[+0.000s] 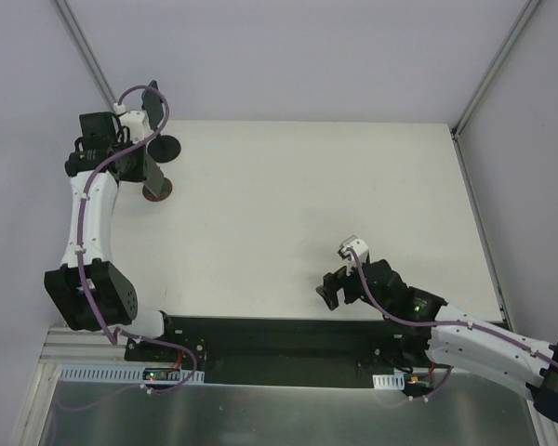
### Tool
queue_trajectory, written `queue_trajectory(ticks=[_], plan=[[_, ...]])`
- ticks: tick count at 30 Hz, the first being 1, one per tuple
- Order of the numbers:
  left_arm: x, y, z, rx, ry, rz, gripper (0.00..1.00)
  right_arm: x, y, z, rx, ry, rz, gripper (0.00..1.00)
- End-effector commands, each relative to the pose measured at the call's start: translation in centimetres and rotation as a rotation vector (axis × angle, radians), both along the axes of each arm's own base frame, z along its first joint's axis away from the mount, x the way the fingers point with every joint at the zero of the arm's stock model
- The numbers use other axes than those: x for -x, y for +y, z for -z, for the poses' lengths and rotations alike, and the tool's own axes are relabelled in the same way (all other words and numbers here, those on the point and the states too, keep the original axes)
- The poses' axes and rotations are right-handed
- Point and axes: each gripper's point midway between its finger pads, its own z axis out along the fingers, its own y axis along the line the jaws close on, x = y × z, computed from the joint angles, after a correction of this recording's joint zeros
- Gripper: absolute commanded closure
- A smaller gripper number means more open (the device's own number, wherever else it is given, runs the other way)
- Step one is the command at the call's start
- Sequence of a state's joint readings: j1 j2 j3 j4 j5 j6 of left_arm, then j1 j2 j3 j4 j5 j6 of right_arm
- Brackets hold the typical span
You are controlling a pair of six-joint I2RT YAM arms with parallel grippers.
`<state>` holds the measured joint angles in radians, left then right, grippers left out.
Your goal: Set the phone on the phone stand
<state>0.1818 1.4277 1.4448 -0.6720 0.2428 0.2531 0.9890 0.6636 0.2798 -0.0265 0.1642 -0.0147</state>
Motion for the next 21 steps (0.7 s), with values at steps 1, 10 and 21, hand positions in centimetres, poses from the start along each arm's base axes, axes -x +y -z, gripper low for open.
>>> queue_trajectory(ticks=[1,10,21], plan=[[-2.8,2.5,-3.9,-0.057,-0.141,0.034,1.0,-0.4,0.6,-1.8,-0.075,-0.043,0.004,0.04],[-6.9,4.6,-3.0,0.003,-0.122,0.016,1.0,-0.4,0.6,-1.6,-0.08,-0.047,0.004,0.04],[-8.4,5.4,-1.3,0.071,-0.079,0.006,1.0,-0.4,0.6,-1.5,-0.075,-0.048,0.002,0.04]])
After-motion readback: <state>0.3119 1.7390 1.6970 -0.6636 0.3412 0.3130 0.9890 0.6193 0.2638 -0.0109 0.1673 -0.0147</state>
